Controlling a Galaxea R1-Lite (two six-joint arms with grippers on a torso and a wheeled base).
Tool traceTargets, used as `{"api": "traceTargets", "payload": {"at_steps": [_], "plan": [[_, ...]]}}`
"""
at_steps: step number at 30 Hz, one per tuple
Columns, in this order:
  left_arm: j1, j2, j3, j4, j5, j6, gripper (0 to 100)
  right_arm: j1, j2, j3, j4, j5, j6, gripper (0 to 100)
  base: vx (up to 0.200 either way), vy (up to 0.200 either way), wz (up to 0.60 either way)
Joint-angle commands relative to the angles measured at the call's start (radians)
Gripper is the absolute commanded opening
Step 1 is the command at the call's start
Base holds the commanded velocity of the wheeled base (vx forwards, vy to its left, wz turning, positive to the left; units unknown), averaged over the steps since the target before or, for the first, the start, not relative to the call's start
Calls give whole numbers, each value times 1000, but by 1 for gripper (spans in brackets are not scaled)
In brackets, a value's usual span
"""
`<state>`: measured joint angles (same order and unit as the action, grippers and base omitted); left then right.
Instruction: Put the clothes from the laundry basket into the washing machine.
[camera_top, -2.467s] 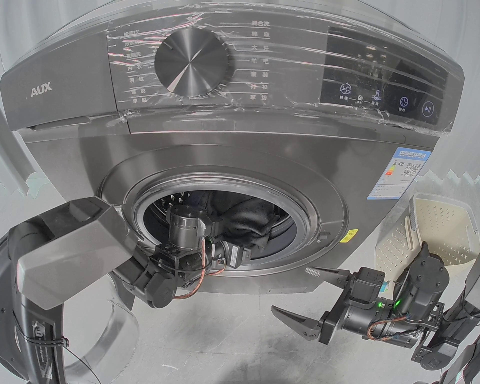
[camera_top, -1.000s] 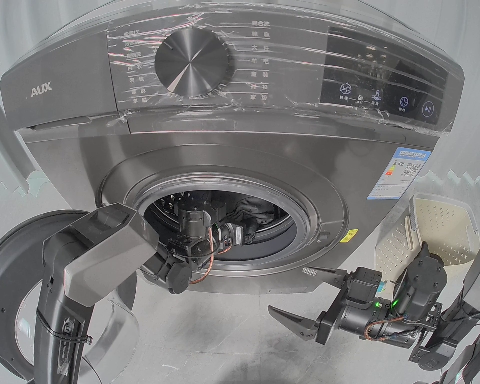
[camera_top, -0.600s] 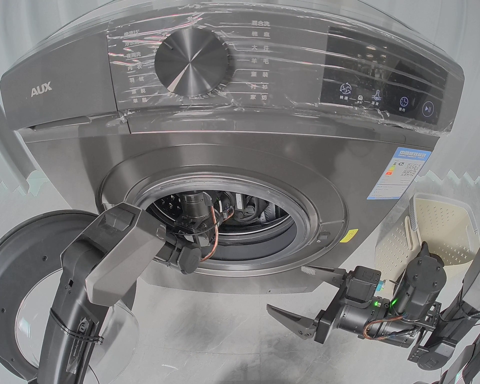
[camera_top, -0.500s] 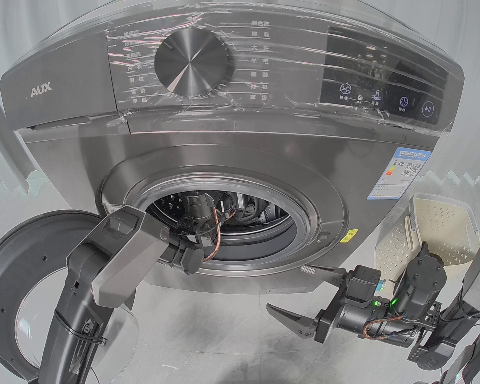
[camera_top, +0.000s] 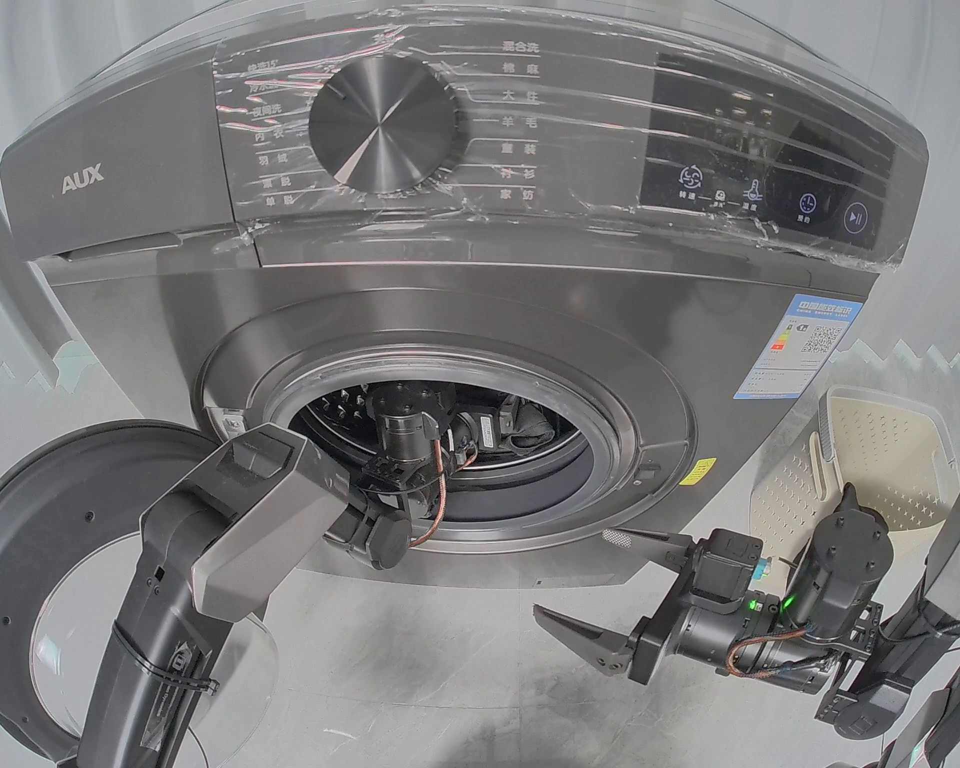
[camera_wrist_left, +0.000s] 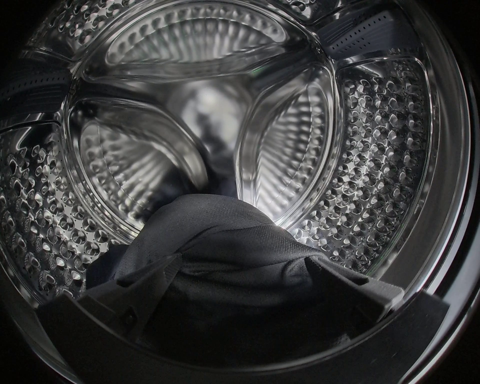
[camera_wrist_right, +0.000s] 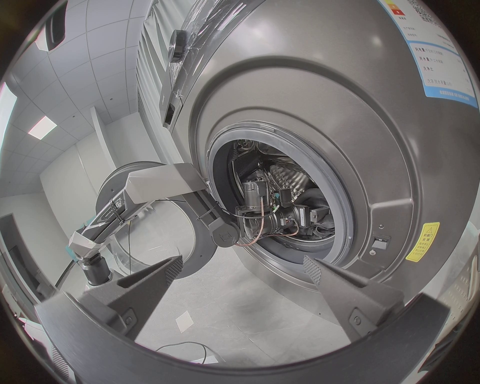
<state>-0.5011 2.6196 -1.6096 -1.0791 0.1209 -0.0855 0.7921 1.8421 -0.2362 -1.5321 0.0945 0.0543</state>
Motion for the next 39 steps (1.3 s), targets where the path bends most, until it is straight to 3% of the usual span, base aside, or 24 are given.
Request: {"api": "traceTargets", "payload": {"at_steps": [1, 4, 11, 20, 26, 28, 34, 39], "plan": [[-2, -15, 16, -1, 0, 0, 100, 1, 2, 0, 0, 1, -1, 100, 0, 0, 0], [-11, -58, 73, -12, 0, 0, 100, -4, 2, 1, 0, 1, -1, 100, 0, 0, 0], [-79, -254, 387, -35, -4, 3, 100, -8, -4, 12, 1, 1, -1, 100, 0, 0, 0], [-185, -444, 751, -189, -9, 4, 100, -10, -12, 20, 0, 1, -1, 100, 0, 0, 0], [-205, -575, 915, -243, -15, 6, 100, -19, -43, 35, 3, -9, 3, 100, 0, 0, 0], [-208, -653, 1022, -298, -46, 3, 100, -37, -72, 61, 3, -10, 3, 100, 0, 0, 0], [-232, -832, 1246, -355, -58, 3, 100, -57, -188, 87, 15, -41, 4, 100, 0, 0, 0], [-255, -954, 1346, -355, -46, 7, 100, -62, -250, 132, 17, -70, 7, 100, 0, 0, 0]]}}
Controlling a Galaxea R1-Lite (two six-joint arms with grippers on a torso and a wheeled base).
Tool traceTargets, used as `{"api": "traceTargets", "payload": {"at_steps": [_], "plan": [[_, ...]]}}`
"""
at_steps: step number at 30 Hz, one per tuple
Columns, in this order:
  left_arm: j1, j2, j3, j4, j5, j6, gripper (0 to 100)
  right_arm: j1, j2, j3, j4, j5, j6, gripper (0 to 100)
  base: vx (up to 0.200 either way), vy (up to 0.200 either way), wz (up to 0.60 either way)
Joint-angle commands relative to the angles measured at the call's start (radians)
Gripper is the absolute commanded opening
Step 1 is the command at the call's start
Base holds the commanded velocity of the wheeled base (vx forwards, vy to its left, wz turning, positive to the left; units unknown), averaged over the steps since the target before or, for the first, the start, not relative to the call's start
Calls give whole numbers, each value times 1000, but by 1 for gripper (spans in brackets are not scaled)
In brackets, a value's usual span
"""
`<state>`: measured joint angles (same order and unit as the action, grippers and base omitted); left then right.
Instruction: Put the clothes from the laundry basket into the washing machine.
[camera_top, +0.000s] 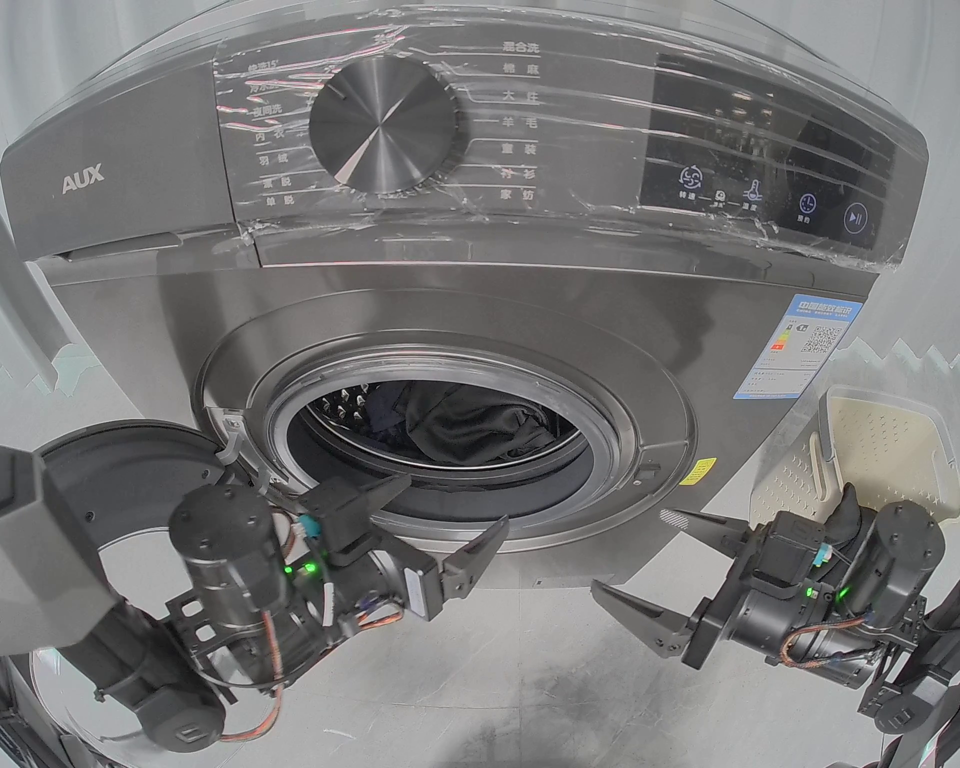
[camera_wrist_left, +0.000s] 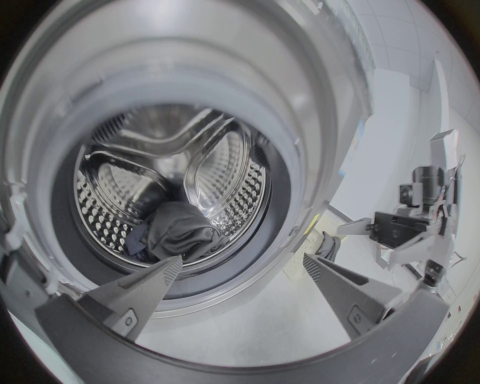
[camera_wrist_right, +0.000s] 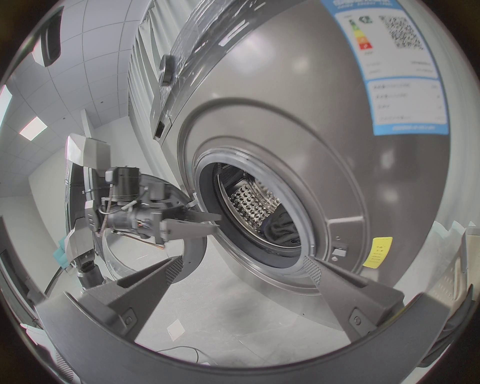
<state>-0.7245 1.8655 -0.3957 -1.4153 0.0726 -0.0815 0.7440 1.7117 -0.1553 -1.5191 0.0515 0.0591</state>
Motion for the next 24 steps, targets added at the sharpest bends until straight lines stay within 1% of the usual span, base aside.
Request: {"api": "traceTargets", "payload": {"at_steps": [1, 5, 7, 11, 13, 16, 17, 18, 19, 20, 22, 24], "plan": [[-33, -241, 158, -19, 3, 12, 100, -29, -142, 66, 4, -32, 2, 100, 0, 0, 0], [-27, -327, 199, -13, 6, 28, 100, -68, -195, 97, 10, -33, 2, 100, 0, 0, 0], [-20, -373, 213, -7, 7, 48, 100, -84, -221, 115, 13, -33, 1, 100, -200, 0, 0], [-16, -440, 247, 16, 7, 77, 100, -134, -264, 154, 20, -33, -4, 100, -200, 0, 0], [2, -468, 271, 29, 9, 101, 100, -176, -287, 155, 42, -33, -5, 100, -200, 0, 0], [30, -522, 293, 41, 15, 123, 100, -245, -350, 155, 103, -32, -10, 100, -200, 0, 0], [30, -522, 293, 41, 15, 123, 100, -245, -350, 155, 103, -32, -10, 100, -200, 0, 0], [43, -557, 301, 59, 15, 128, 100, -262, -400, 155, 163, -32, -9, 100, -200, 0, 0], [43, -557, 301, 59, 15, 128, 100, -262, -400, 155, 163, -32, -9, 100, -200, 0, 0], [54, -609, 318, 95, 16, 129, 100, -265, -481, 155, 258, -33, -7, 100, -200, 0, 0], [63, -654, 328, 127, 21, 129, 100, -270, -557, 155, 340, -36, -10, 100, -200, 0, 0], [80, -706, 337, 161, 27, 134, 100, -276, -644, 155, 425, -58, -13, 100, -200, 0, 0]]}}
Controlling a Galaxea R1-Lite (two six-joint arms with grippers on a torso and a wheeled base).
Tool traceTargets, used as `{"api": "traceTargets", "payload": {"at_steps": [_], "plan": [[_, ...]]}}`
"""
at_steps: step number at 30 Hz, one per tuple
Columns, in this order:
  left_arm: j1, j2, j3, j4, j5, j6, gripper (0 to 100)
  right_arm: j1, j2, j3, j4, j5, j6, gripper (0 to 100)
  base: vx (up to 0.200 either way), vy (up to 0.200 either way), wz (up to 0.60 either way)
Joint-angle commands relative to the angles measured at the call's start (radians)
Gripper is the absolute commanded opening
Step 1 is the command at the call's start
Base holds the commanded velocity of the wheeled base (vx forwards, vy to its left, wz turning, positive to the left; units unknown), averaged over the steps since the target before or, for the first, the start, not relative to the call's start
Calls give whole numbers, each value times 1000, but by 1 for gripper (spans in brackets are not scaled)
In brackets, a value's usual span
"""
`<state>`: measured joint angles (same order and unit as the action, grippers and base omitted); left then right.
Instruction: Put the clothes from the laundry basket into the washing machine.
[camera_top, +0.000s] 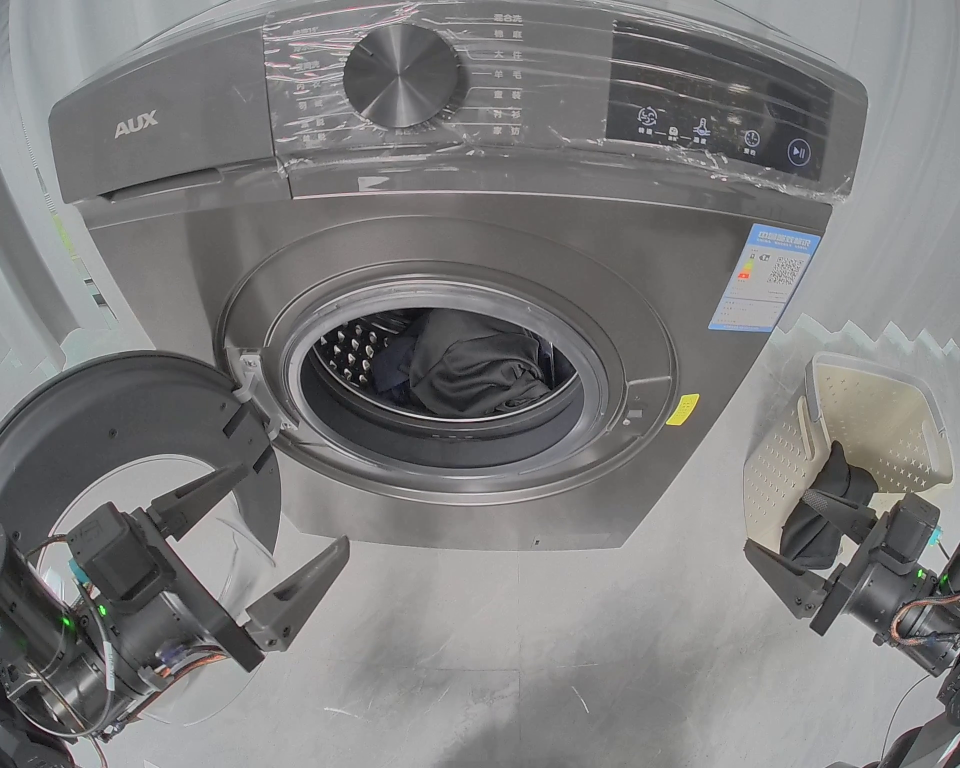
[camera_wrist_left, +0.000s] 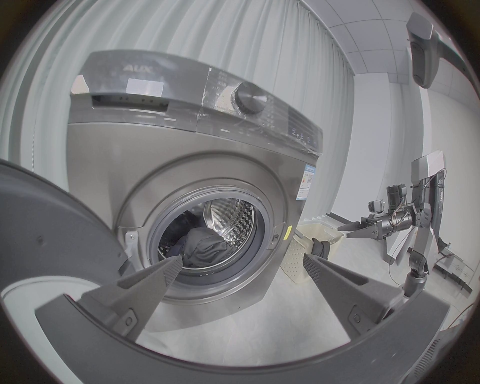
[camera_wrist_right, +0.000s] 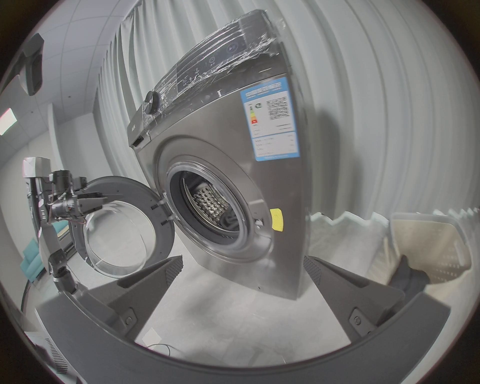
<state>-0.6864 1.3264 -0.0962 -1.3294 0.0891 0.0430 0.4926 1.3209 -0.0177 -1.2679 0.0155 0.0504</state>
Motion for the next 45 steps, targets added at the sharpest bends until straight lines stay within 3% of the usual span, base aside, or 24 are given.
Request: {"api": "traceTargets", "payload": {"at_steps": [1, 6, 14, 20, 21, 28, 30, 34, 37, 38, 41, 45], "plan": [[50, -190, 41, 90, 11, 11, 100, -25, -287, 18, 208, -35, -9, 100, -200, 0, 0], [85, -325, 50, 202, 9, 8, 100, -37, -462, 18, 366, -77, -27, 100, -200, 0, 0], [166, -490, 96, 375, 9, 6, 100, -160, -723, 15, 607, -71, -32, 100, -200, 0, 0], [228, -664, 96, 521, 1, -28, 100, -207, -868, 18, 737, -71, -27, 100, 0, 0, 0], [261, -737, 96, 587, 6, -40, 100, -223, -928, 16, 798, -71, -24, 100, 0, 0, 0], [410, -1003, 96, 875, 0, -43, 100, -335, -1094, 18, 941, -72, -30, 100, 0, -143, 0], [467, -1098, 96, 978, -14, -43, 100, -391, -1144, 18, 978, -65, -34, 100, 0, -200, 0], [547, -1222, 96, 1101, -71, -45, 100, -407, -1232, 18, 1078, -65, -37, 100, 0, -200, 0], [561, -1236, 96, 1147, -81, -45, 100, -436, -1264, 18, 1136, -63, -35, 100, 0, -200, 0], [562, -1236, 96, 1156, -81, -48, 100, -491, -1313, 18, 1194, -48, -57, 100, 0, -200, 0], [581, -1236, 96, 1164, -86, -32, 100, -491, -1321, 18, 1263, -52, -35, 100, 0, -200, 0], [640, -1250, 96, 1236, -88, -26, 100, -494, -1321, 18, 1266, -62, -18, 100, 0, -200, 0]]}}
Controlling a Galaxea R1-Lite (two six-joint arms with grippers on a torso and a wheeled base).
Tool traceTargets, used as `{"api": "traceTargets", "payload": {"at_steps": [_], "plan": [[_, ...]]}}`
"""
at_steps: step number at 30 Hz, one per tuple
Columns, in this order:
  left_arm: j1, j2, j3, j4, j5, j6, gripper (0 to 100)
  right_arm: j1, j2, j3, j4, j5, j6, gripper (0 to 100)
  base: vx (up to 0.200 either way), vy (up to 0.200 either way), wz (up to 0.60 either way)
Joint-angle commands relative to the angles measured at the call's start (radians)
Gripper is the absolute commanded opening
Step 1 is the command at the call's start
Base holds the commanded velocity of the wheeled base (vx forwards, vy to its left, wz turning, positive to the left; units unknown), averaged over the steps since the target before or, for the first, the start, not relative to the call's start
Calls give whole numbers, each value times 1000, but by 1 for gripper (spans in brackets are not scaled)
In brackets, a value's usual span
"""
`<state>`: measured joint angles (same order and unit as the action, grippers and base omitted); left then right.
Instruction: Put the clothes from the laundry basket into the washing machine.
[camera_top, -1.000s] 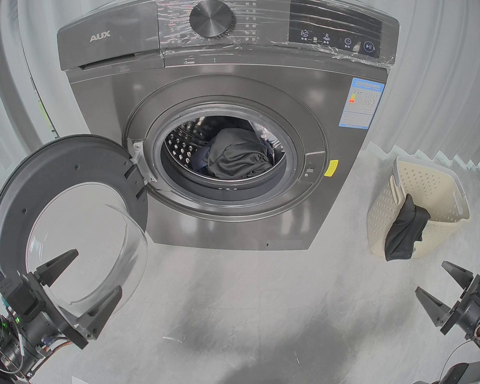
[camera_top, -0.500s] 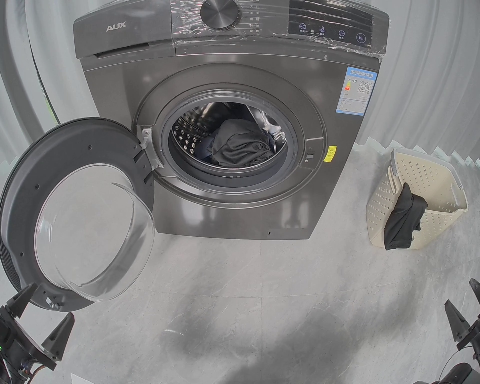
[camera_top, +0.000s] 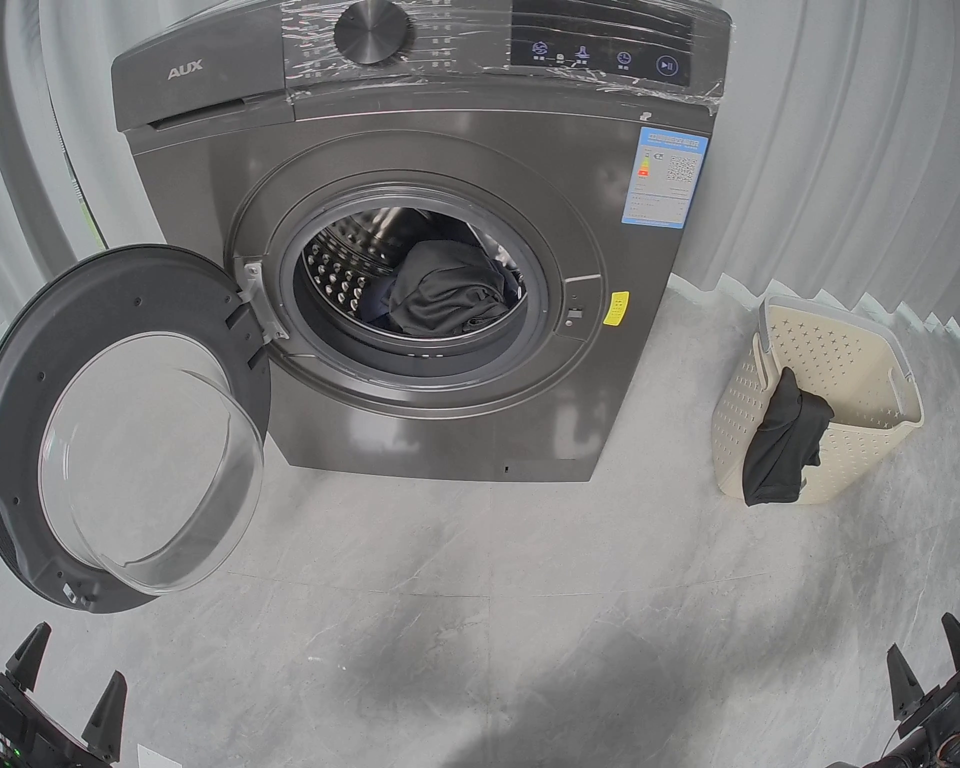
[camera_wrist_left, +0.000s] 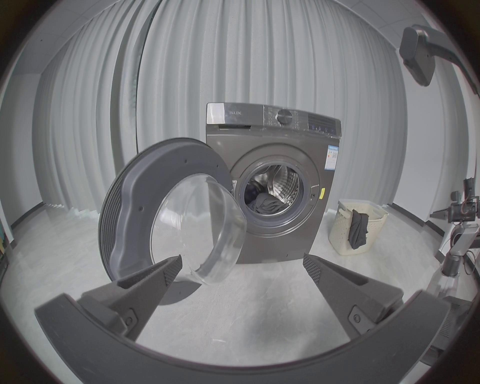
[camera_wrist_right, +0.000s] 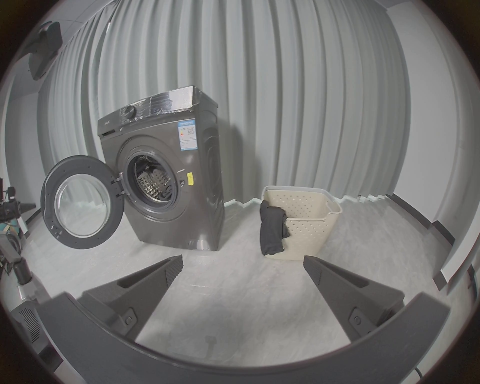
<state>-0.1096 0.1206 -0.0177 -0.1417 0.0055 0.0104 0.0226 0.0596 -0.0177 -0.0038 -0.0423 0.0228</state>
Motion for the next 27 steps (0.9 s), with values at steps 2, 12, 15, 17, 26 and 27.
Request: {"api": "traceTargets", "payload": {"at_steps": [2, 12, 15, 17, 26, 27], "plan": [[126, -98, 18, 79, -27, 0, 100, -26, -60, 18, 2, -4, 9, 100, 0, -200, 0], [114, -121, 8, 179, -24, 28, 100, -23, -60, 18, 2, 7, -10, 100, 0, -200, 0], [114, -121, 13, 160, -22, 23, 100, -23, -60, 18, 2, 7, -10, 100, 0, -133, 0], [113, -119, 16, 149, -21, 14, 100, -23, -60, 18, 2, 7, -10, 100, 0, 0, 0], [113, -119, 16, 149, -19, 5, 100, -23, -60, 18, 2, 7, -10, 100, 0, -67, 0], [113, -119, 16, 149, -19, 6, 100, -23, -60, 18, 2, 7, -10, 100, 0, -200, 0]]}}
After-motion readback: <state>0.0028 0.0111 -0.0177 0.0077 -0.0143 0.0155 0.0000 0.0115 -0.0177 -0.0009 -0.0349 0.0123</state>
